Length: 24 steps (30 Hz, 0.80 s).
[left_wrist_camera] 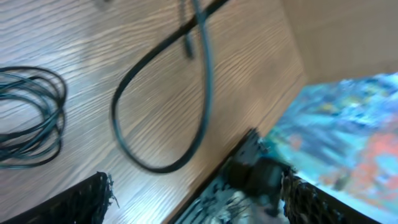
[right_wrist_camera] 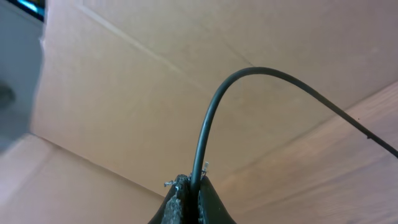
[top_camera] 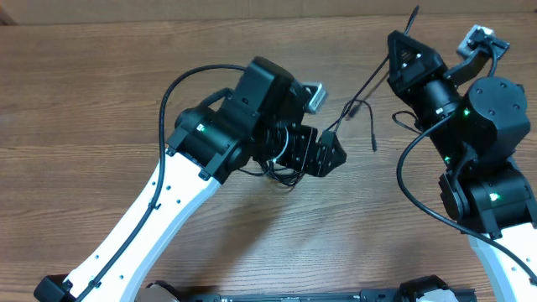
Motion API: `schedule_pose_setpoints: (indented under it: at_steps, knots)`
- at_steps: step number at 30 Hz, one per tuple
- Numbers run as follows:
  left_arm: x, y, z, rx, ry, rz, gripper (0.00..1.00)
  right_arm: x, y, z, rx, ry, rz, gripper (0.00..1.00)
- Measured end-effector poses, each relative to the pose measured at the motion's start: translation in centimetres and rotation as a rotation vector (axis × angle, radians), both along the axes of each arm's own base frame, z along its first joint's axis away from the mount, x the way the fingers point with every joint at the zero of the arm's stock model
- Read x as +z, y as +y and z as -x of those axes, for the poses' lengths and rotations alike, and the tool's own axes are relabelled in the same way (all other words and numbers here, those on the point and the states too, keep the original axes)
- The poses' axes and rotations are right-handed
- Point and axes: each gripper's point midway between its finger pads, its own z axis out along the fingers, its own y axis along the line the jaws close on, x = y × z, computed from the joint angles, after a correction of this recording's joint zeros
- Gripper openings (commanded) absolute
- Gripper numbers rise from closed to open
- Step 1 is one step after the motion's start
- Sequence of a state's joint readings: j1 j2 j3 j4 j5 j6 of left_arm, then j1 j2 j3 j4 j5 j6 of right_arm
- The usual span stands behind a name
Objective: Untangle cables
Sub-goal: 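Pull the cable strand up and right with right gripper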
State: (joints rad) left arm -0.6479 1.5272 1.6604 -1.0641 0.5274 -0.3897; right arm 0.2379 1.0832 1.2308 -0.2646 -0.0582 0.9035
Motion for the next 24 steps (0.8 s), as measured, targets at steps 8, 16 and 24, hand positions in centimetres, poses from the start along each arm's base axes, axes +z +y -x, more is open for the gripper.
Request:
schedule_pose_setpoints:
  at_steps: [8,16,24]
  knots:
    - [-0.7,0.8,-0.5,-0.048,-0.100,-0.070,0.85,-0.3,-0.2,0.0,-0.016,0.040,-0.085,0.04]
    - [-0.2,0.9,-2.6,-0.023,-0.217,-0.093,0.53,-0.4,0.1,0.1,-0.004,0.071,-0.157,0.04]
    - [0.0,0.8,-2.9,-0.016,-0.234,-0.091,0.53,-0.7,0.8,0.4,0.033,0.105,-0.210,0.04]
